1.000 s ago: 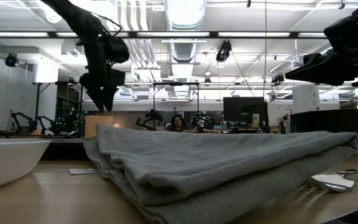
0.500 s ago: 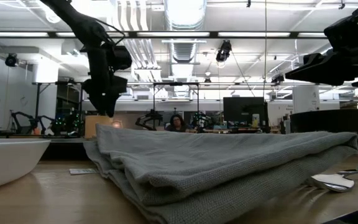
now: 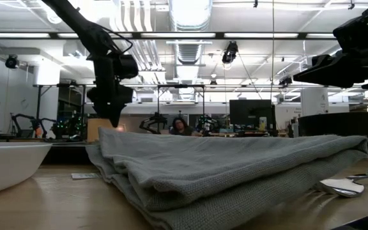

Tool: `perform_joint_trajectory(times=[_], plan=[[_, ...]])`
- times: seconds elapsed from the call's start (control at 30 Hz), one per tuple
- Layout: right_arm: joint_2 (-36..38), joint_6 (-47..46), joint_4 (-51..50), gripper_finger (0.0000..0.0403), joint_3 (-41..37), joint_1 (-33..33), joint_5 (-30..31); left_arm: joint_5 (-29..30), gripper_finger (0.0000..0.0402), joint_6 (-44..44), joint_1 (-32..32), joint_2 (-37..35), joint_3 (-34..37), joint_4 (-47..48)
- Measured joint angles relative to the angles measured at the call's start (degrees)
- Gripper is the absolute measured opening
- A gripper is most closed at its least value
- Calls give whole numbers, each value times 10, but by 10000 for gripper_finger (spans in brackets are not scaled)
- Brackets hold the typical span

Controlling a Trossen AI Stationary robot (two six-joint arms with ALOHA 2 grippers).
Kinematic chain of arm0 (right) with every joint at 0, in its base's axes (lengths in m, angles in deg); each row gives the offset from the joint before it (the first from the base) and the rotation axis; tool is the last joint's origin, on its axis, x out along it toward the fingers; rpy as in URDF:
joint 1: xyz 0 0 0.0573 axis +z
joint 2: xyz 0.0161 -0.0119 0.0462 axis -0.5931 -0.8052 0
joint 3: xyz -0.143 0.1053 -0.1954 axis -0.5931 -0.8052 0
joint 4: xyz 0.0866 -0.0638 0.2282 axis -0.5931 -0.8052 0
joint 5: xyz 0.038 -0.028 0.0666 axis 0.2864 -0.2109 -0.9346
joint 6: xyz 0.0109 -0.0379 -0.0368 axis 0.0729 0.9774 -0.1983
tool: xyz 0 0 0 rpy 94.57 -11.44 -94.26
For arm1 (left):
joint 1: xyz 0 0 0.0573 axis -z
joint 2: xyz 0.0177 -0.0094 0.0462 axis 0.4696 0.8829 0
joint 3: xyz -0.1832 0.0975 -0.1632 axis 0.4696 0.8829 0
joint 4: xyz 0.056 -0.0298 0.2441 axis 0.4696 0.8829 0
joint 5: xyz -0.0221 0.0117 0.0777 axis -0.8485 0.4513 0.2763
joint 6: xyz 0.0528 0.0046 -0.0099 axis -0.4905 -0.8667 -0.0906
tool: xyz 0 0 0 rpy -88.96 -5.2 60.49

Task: Set up tray
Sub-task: Put the orange cup on the black tray

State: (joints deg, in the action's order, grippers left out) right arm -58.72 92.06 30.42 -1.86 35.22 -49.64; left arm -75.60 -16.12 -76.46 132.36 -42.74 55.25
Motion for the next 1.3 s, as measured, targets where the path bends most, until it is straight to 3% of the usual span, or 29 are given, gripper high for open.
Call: perform_joint_trajectory(times=[0.57, 0.73, 0.93, 1.3], plan=[[0, 0, 0, 123, 0, 0, 0, 0, 210, 1, 0, 11, 3, -5], [0, 0, 0, 123, 0, 0, 0, -1, 147, -9, 0, 11, 9, -4], [0, 0, 0, 123, 0, 0, 0, -1, 18, -53, 0, 10, 18, -4], [0, 0, 0, 123, 0, 0, 0, -1, 2, -64, 5, 10, 17, 15]])
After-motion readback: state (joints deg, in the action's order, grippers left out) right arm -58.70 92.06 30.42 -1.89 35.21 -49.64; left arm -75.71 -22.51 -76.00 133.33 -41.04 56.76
